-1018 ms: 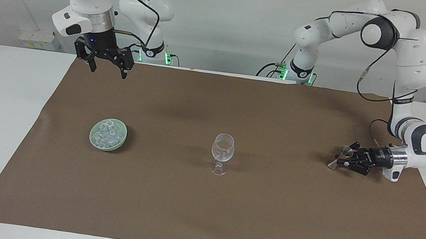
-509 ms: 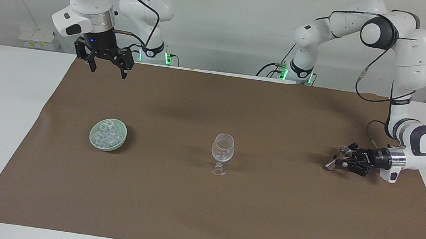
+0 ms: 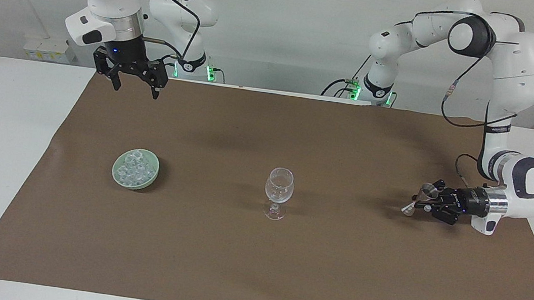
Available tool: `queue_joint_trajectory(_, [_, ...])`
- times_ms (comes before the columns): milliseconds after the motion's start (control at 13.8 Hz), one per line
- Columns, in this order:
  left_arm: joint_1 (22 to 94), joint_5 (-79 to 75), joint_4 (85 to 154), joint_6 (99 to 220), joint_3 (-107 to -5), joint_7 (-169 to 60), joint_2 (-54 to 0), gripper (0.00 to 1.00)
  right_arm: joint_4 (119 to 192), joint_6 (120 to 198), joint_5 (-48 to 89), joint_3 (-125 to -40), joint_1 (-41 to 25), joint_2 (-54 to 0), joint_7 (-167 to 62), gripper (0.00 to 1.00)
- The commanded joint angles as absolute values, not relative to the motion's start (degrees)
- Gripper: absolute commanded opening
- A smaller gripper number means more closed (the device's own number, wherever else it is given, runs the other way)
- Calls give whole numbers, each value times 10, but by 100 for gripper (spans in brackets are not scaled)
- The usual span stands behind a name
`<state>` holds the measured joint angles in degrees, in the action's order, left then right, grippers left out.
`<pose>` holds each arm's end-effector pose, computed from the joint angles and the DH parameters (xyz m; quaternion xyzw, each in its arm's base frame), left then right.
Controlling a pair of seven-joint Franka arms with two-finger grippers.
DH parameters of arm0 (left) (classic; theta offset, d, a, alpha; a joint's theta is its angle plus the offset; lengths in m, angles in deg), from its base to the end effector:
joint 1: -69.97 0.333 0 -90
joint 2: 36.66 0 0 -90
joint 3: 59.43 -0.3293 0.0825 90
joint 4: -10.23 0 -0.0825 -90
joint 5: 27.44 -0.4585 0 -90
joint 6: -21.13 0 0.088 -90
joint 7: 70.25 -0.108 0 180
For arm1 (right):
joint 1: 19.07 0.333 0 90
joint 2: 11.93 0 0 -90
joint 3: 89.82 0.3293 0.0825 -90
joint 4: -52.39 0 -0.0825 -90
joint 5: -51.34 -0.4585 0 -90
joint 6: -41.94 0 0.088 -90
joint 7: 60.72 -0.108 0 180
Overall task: Pour wine and add ice with both arms
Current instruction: 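Lift the metal cup with the left gripper toward the wine glass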
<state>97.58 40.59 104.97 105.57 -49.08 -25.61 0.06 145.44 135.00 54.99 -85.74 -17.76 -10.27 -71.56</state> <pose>0.6914 0.1166 0.2399 0.5400 0.5166 -0.4539 0.4852 0.6222 0.0527 0.6307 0.9983 -0.0463 0.0190 0.0305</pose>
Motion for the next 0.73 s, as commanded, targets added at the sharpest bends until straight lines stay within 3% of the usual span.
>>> queue_joint_trajectory(0, [941, 435, 1060, 1094, -492, -229, -25, 0, 1470, 1354, 542, -860, -178, -89, -705, 100])
queue_joint_trajectory(655, [854, 473, 1075, 1238, -457, -186, -66, 0, 1470, 1354, 542, -860, -178, -89, -705, 100])
